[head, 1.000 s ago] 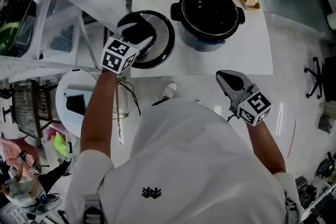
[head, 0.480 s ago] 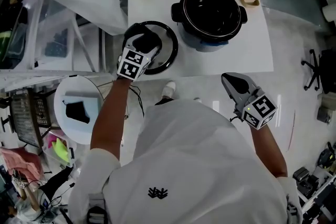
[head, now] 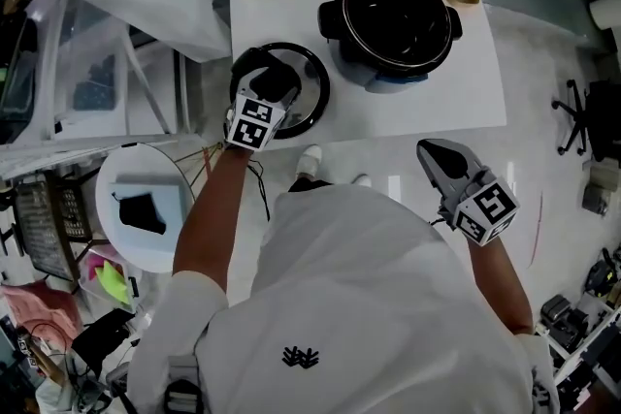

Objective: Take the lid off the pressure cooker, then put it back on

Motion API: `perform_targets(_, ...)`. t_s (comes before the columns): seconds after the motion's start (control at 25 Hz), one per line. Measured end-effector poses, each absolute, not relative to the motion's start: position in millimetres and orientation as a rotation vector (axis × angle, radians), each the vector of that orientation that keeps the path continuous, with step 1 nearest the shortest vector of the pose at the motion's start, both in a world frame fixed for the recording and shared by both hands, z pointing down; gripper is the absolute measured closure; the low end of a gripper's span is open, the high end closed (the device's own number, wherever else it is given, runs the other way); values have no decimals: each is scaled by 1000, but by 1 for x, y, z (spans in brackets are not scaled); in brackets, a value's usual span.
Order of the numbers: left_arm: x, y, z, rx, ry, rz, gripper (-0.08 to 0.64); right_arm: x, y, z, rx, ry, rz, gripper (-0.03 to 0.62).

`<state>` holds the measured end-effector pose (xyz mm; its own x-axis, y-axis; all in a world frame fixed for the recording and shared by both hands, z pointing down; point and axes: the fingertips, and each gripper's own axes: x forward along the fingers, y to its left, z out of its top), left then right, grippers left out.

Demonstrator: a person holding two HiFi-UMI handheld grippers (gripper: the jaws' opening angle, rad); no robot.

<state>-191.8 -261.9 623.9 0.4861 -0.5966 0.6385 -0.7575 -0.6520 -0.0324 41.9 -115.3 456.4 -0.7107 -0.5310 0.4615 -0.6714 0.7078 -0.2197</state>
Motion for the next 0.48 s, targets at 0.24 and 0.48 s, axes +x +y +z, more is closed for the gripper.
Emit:
perform_targets(0.24,-188,-260,635,2497,-1152,912,273,40,-116,456,949,-2532,544,578)
perform_targets(0.48,-186,-259,640,2526,-1146,897,273,41,-115,460,960,-2515,562,578)
